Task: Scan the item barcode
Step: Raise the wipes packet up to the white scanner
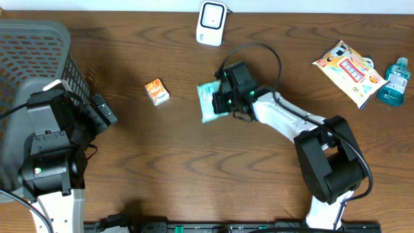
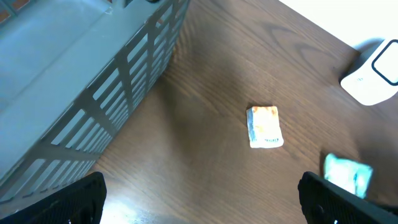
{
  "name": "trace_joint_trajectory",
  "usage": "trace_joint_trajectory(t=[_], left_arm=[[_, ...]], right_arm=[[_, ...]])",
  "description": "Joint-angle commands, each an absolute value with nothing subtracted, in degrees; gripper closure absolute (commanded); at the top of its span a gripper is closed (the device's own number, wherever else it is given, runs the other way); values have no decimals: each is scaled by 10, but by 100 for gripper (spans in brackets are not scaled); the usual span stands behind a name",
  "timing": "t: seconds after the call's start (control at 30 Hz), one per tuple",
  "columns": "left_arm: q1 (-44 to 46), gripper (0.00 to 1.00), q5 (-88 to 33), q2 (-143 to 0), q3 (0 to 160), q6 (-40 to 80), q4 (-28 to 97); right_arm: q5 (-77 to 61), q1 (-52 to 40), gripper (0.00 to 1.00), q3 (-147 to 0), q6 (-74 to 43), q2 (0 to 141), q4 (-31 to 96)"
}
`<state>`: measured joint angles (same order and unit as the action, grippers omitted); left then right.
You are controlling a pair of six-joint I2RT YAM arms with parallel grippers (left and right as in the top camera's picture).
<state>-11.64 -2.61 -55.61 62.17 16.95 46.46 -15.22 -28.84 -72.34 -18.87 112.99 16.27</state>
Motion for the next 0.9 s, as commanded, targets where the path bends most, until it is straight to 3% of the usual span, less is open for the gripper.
trace_joint_trajectory(t=[0.0,0.23,0.57,0.87], left_arm=[[-120,2,-19,-557,625,175,465],[-120,2,-19,-557,625,175,465],[-120,2,-19,-557,625,175,465],[-120,2,-19,-557,625,175,465]], right_arm=[[-152,-272,99,-781,-189,1121,155],[-151,-246,99,-810,-196,1124,21],[-130,-219,99,-820,-311,1148,-153],[-140,-211,99,-1090,-300,1290,-23]])
